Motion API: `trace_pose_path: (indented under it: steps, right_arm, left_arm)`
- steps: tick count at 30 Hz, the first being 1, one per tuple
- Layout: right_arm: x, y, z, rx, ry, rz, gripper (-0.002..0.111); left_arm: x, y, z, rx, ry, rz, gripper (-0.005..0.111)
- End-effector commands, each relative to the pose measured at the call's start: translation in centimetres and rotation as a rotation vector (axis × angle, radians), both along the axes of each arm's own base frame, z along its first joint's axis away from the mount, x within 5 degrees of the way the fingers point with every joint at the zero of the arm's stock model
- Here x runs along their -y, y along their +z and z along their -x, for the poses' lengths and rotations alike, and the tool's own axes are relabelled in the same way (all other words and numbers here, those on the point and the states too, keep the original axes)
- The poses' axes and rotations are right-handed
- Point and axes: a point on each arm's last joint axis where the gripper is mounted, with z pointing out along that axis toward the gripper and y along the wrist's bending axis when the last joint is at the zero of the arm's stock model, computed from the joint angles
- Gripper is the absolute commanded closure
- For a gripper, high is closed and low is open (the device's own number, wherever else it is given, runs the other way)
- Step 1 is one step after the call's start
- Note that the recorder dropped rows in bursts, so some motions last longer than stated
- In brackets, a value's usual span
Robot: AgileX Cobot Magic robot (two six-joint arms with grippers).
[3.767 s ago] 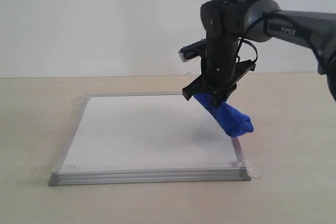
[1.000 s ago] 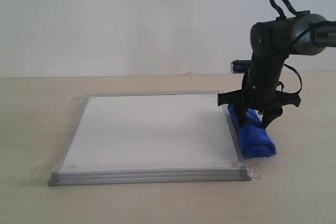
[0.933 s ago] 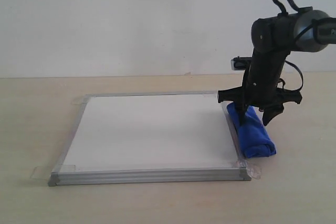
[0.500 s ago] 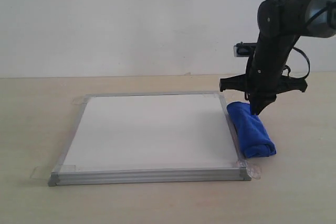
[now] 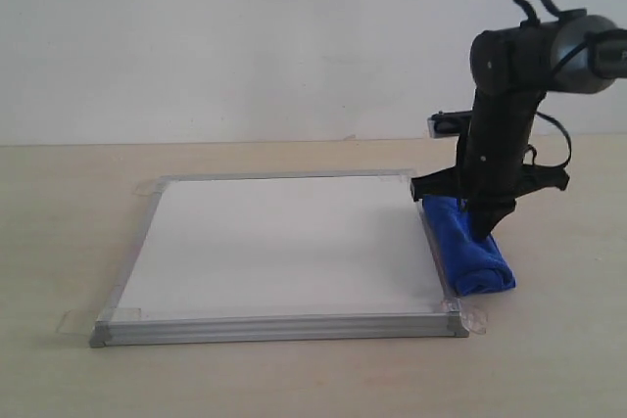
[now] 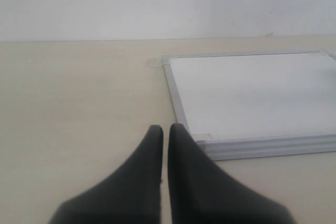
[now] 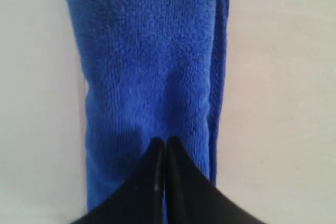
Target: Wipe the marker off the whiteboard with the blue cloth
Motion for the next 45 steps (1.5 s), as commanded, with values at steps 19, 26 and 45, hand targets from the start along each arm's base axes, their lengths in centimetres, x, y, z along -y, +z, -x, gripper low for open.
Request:
trace_pose_path:
  steps: [19,26,45]
  right_arm:
    - [6.4,11.1,23.8,0.437,-0.007,-0.081,0.108]
    - [8.3,12.3,31.7,0.410,-0.042,-0.091,0.108]
    - [9.7,14.6,37.2,0.631,-0.047,-0.152,0.108]
  left_arm:
    - [0.0,-0.1,0.0,-0.002,0.003,0.007,0.103]
    - [0.0,-0.1,0.0,-0.002,0.003,0.007,0.103]
    - [0.0,-0.1,0.0,-0.002,0.003,0.007,0.103]
